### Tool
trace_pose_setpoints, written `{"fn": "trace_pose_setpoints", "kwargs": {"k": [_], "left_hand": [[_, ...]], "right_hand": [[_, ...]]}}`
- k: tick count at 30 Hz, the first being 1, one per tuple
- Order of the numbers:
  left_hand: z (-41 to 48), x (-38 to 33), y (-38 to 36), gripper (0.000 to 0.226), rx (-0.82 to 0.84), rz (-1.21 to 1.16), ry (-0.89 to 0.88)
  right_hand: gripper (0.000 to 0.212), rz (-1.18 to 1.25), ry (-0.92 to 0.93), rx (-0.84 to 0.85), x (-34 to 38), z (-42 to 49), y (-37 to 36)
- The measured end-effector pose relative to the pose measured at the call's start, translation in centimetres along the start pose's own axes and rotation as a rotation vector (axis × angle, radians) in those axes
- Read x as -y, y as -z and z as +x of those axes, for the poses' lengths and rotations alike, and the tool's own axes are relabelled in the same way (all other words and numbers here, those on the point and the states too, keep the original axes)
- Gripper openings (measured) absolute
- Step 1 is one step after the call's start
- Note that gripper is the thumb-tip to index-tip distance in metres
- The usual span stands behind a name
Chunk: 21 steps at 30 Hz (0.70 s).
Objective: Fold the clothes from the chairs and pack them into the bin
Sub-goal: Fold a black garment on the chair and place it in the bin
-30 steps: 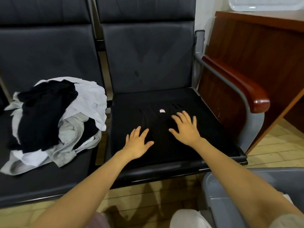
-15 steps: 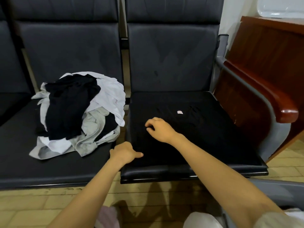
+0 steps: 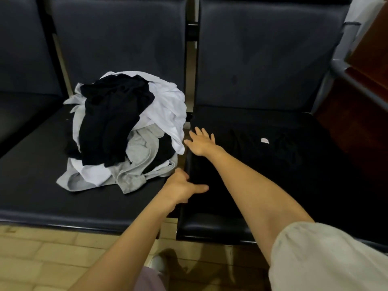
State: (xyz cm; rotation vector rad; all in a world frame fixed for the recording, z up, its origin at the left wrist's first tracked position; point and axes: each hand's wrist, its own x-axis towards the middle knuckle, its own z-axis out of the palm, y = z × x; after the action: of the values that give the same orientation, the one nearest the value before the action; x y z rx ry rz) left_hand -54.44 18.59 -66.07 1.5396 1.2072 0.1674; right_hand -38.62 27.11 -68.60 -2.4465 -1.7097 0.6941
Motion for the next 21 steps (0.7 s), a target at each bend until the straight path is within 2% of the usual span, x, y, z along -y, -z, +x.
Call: {"fn": "trace_pose_setpoints", "kwargs": {"k": [3,5,7,9,12,14,16,18,21], "left_hand": [[0.1,0.0,0.1,0.039,-0.044,-0.055,0.013],[-0.2,-0.6,0.1,0.034,-0.111,-0.124,-0.038],[-0.9,-1.8,-0.2,0.032,-0.170,-0.247,-0.095],[-1.7,-3.2,-1.2,0.032,-0.175,-0.345,-0.159],[-2.4,-4.9,-4.3,0.034,-0.068,-0.297,-0.266],[-2.2,-5.3,-7.1,0.033,0.017,-0.118,-0.316],[-2.1,-5.2,-9.6,0.043,0.157,0.109,-0.310],[-2.0,-5.1,-11.5,0.056,0.265,0.229,-0.292],[-2.1,-5.7,-13.5,0.048,0.154,0.236,-0.388]], "right_hand": [[0.058,0.128,0.023,-0.026,-0.2,-0.3,0.8],[0.057,0.350,0.078,-0.067,-0.5,-0.9,1.6],[0.056,0.562,0.128,-0.147,-1.0,-1.8,2.8],[0.054,0.638,0.121,-0.279,-2.3,-2.8,4.5],[0.052,0.601,0.053,-0.361,-6.5,-3.9,6.8],[0.054,0.501,-0.021,-0.284,-10.3,-4.6,7.4],[0.057,0.372,-0.108,-0.163,-13.9,-5.5,7.1],[0.058,0.311,-0.172,-0.168,-16.9,-6.3,6.6],[0.053,0.294,-0.229,-0.323,-21.0,-8.1,6.4]]}}
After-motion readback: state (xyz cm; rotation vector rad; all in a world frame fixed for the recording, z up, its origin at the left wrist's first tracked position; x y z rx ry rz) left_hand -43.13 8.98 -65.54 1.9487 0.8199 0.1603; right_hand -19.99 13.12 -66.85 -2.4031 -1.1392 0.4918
